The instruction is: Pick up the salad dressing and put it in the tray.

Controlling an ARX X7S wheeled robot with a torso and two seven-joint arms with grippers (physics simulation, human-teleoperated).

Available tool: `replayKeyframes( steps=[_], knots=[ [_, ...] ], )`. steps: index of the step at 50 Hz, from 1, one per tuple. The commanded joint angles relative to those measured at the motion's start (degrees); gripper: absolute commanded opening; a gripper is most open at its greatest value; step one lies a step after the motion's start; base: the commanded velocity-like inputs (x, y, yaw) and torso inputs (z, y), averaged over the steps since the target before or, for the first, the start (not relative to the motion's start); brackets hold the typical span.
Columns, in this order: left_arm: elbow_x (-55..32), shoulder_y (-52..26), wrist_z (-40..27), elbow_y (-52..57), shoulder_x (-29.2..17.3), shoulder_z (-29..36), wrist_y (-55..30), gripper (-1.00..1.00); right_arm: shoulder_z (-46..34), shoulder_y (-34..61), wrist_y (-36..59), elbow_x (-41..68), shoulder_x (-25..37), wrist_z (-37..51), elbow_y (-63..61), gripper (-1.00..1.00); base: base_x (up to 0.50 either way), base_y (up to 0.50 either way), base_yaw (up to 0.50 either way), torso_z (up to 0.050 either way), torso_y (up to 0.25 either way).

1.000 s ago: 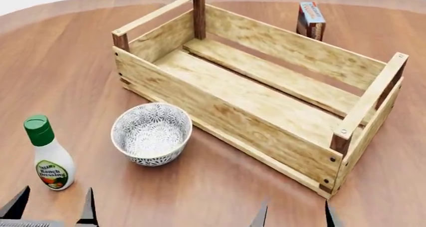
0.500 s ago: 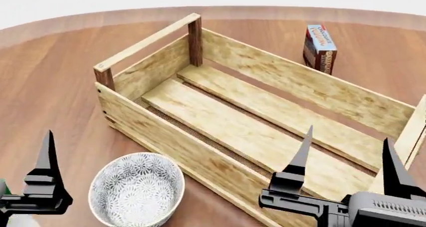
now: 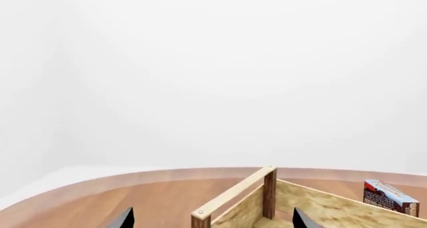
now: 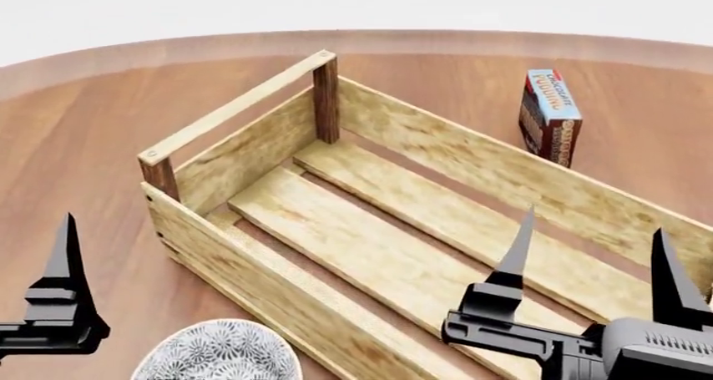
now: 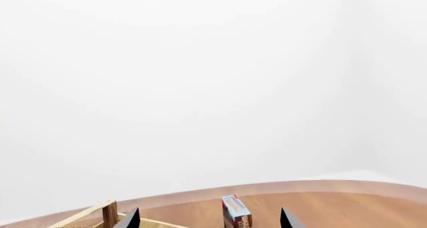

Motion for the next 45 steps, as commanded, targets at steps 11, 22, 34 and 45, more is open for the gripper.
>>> replayKeyframes(
  steps=[11, 22, 34, 45],
  knots=[
    [-0.79, 0.28, -0.76, -0.42, -0.39, -0.08, 0.54, 1.00, 0.39, -0.99, -2.40, 2.23, 0.42, -0.52, 0.14, 1.00, 0.00, 0.00, 0.50, 0.000, 0.000],
    [-1.13, 0.26, -1.23, -0.67, -0.47, -0.10, 0.94, 1.00, 0.40, -0.99, -2.72, 3.12, 0.86, -0.42, 0.36, 1.00, 0.00, 0.00, 0.50, 0.000, 0.000],
    [-1.27, 0.50, -1.42, -1.04, -0.79, 0.47, 1.18, 1.00, -0.37, -0.62, -2.42, 3.72, 1.61, 0.08, 0.49, 1.00, 0.00, 0.00, 0.50, 0.000, 0.000],
    [-1.59, 0.98, -1.38, -1.10, -1.03, 0.92, 1.52, 1.00, -1.06, -0.84, -3.05, 3.73, 2.17, 0.50, 0.75, 1.00, 0.00, 0.00, 0.50, 0.000, 0.000]
  ],
)
